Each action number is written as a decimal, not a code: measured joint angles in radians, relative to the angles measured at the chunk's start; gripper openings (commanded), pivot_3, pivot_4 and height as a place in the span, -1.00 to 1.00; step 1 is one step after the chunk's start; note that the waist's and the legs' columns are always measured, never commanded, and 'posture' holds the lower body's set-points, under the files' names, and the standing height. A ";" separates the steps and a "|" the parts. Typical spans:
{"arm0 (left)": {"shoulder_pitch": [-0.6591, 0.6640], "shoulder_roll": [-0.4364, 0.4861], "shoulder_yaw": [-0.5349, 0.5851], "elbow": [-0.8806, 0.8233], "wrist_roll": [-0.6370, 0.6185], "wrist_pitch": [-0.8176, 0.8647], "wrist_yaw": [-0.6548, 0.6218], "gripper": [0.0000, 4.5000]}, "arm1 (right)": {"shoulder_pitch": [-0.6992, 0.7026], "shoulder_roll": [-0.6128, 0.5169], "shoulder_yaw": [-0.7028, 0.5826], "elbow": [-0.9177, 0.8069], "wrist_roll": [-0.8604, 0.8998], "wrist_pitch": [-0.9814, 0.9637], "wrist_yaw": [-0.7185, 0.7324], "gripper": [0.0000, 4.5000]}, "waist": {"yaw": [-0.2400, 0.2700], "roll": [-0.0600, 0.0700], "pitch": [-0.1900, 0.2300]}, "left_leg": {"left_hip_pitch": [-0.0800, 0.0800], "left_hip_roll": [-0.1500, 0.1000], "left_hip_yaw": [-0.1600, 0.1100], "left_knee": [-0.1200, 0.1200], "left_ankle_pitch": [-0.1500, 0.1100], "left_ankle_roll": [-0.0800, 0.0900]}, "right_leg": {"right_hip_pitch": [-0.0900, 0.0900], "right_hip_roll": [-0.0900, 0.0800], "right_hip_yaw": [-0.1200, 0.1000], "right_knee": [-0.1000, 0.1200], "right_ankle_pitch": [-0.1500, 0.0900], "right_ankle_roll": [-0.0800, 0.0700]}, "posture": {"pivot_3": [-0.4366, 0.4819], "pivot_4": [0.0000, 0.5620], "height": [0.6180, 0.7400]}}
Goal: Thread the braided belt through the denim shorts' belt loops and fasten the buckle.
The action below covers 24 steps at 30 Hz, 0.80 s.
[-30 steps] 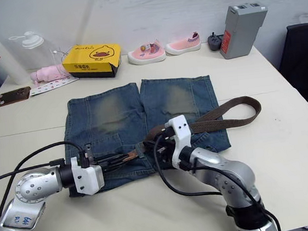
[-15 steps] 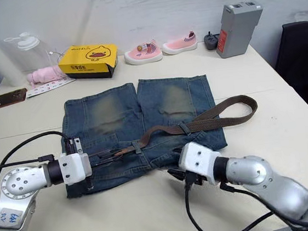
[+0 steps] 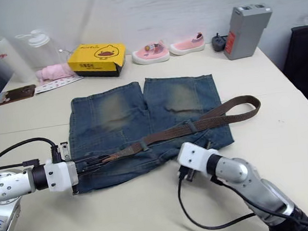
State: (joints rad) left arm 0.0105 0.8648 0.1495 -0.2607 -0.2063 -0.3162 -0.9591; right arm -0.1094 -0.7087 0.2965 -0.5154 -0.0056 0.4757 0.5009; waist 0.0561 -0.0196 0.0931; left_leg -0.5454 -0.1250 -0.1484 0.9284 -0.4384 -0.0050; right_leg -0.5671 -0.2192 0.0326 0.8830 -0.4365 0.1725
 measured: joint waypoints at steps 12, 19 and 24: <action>-0.036 -0.044 -0.084 -0.024 0.052 -0.024 0.013 -1.00 | 0.014 -0.157 -0.229 0.227 -0.010 -0.114 0.053 -0.98 | 0.048 -0.002 -0.001 | -0.003 -0.006 -0.003 0.008 -0.003 0.005 | 0.001 -0.002 0.002 0.006 -0.001 -0.003 | -0.05 -0.47 -0.89; -0.040 -0.059 -0.090 -0.041 0.060 -0.030 0.029 -1.00 | 0.074 -0.168 -0.362 0.255 0.067 -0.156 0.130 0.32 | 0.048 0.000 -0.001 | -0.005 -0.005 -0.002 0.008 -0.003 0.005 | 0.001 -0.002 0.001 0.006 -0.001 -0.003 | -0.05 -0.47 -0.89; -0.035 -0.064 -0.084 -0.039 0.069 -0.047 0.046 -1.00 | 0.063 -0.163 -0.474 0.224 0.234 0.057 0.186 0.99 | 0.039 0.003 0.001 | -0.006 -0.004 -0.002 0.008 -0.003 0.005 | 0.000 -0.002 0.001 0.006 -0.001 -0.003 | -0.05 -0.47 -0.89</action>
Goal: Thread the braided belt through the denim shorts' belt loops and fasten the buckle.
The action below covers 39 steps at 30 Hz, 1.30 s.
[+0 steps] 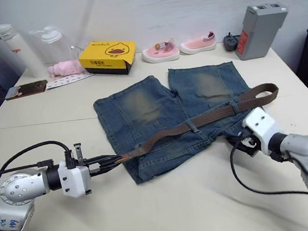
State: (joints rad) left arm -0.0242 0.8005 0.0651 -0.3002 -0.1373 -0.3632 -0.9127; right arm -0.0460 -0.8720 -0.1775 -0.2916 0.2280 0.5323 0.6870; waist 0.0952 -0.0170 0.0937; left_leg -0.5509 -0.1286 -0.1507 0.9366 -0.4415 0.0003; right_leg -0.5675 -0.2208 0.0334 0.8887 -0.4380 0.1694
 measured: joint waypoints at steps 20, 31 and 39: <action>0.039 -0.007 0.039 0.004 0.054 -0.075 0.060 -1.00 | -0.343 0.359 0.194 -0.069 1.653 0.715 -0.951 0.99 | -0.052 0.002 0.001 | 0.001 0.005 0.011 0.000 -0.002 0.002 | -0.003 -0.016 0.002 0.000 -0.005 -0.019 | -0.05 -0.47 -0.89; 0.054 -0.005 0.045 -0.005 0.064 -0.078 0.064 -1.00 | -0.319 0.739 0.262 0.030 1.720 0.403 -1.389 0.99 | -0.073 0.004 0.000 | 0.006 0.003 0.000 -0.001 -0.003 0.000 | -0.005 0.005 0.003 0.017 0.003 -0.006 | -0.05 -0.47 -0.89; 0.059 -0.003 0.052 -0.016 0.063 -0.076 0.066 -1.00 | -0.325 0.769 0.225 0.063 1.720 0.374 -1.479 0.89 | -0.073 0.007 0.000 | 0.006 0.003 -0.001 -0.001 -0.003 0.000 | -0.005 0.006 0.002 0.018 0.003 -0.006 | -0.05 -0.47 -0.89</action>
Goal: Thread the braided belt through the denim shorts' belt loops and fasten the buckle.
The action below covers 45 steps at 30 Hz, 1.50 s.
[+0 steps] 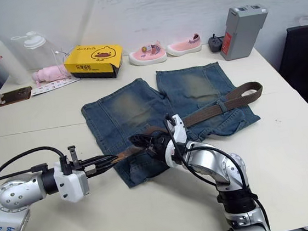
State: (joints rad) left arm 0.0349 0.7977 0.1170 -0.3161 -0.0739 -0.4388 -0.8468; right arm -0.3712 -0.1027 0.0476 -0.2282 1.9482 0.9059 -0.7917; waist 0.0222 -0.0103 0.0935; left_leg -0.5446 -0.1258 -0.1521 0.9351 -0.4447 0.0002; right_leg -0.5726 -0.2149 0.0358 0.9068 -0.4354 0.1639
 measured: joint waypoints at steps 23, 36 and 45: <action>0.001 0.006 0.001 -0.001 -0.002 -0.001 0.017 -0.08 | -0.019 0.021 -0.034 0.007 0.000 -0.055 0.056 -1.00 | -0.003 0.001 0.000 | 0.000 0.000 0.000 0.000 0.000 0.000 | 0.000 0.000 0.000 0.000 0.000 0.000 | -0.05 -0.47 -0.89; 0.205 -0.003 0.198 -0.070 -0.339 0.469 0.043 0.22 | 0.118 -0.013 -0.053 -0.102 -0.210 -0.175 0.216 -1.00 | -0.017 0.001 0.000 | 0.003 0.001 -0.002 -0.005 0.000 0.000 | 0.002 0.002 0.000 -0.006 0.000 0.000 | -0.05 -0.47 -0.89; 0.273 -0.003 0.241 -0.152 -0.489 0.672 0.004 0.22 | 0.155 -0.007 -0.028 -0.125 -0.396 -0.207 0.340 -1.00 | -0.020 0.000 -0.001 | 0.002 0.001 -0.002 -0.005 0.000 0.000 | 0.002 0.001 0.000 -0.005 -0.006 -0.012 | -0.05 -0.47 -0.89</action>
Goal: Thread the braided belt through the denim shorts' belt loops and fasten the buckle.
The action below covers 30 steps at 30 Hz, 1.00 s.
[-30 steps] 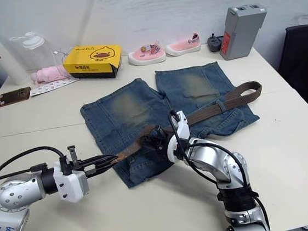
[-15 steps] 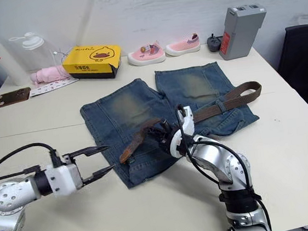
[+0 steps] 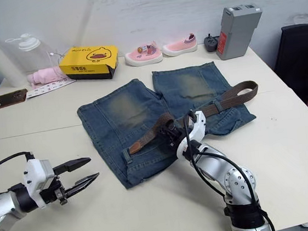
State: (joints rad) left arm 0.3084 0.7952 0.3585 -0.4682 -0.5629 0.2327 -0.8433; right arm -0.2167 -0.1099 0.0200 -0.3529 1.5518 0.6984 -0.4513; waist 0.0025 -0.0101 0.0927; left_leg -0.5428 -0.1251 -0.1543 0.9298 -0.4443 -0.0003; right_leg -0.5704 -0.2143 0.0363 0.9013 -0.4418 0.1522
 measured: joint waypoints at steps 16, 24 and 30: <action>-0.035 -0.009 -0.006 -0.017 0.012 0.044 0.003 0.22 | -0.075 -0.053 0.128 -0.032 -0.163 0.122 0.090 -1.00 | -0.002 0.000 0.000 | 0.000 0.000 0.000 0.000 0.000 0.000 | 0.000 -0.001 0.000 0.000 -0.001 -0.002 | -0.05 -0.47 -0.89; -0.015 0.002 -0.040 -0.024 0.165 -0.103 -0.052 0.22 | -0.154 -0.020 0.174 0.069 -0.259 0.239 0.097 -1.00 | -0.001 -0.001 -0.001 | -0.001 0.000 0.001 0.000 0.000 -0.001 | 0.000 -0.002 0.000 0.000 -0.001 -0.003 | -0.05 -0.47 -0.89; -0.087 -0.007 -0.139 0.078 0.404 -0.413 -0.046 0.22 | -0.179 -0.005 0.171 0.085 -0.272 0.320 0.114 -1.00 | 0.000 -0.001 -0.001 | 0.000 0.000 0.001 0.000 0.000 -0.001 | -0.001 -0.002 -0.001 0.000 -0.002 -0.003 | -0.05 -0.47 -0.89</action>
State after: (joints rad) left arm 0.2218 0.7886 0.2197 -0.3904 -0.1593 -0.1802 -0.8889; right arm -0.3960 -0.1146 0.1914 -0.2676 1.2794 1.0180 -0.3371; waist 0.0021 -0.0111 0.0916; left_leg -0.5431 -0.1250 -0.1533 0.9298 -0.4441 -0.0014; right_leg -0.5710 -0.2165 0.0354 0.9017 -0.4434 0.1492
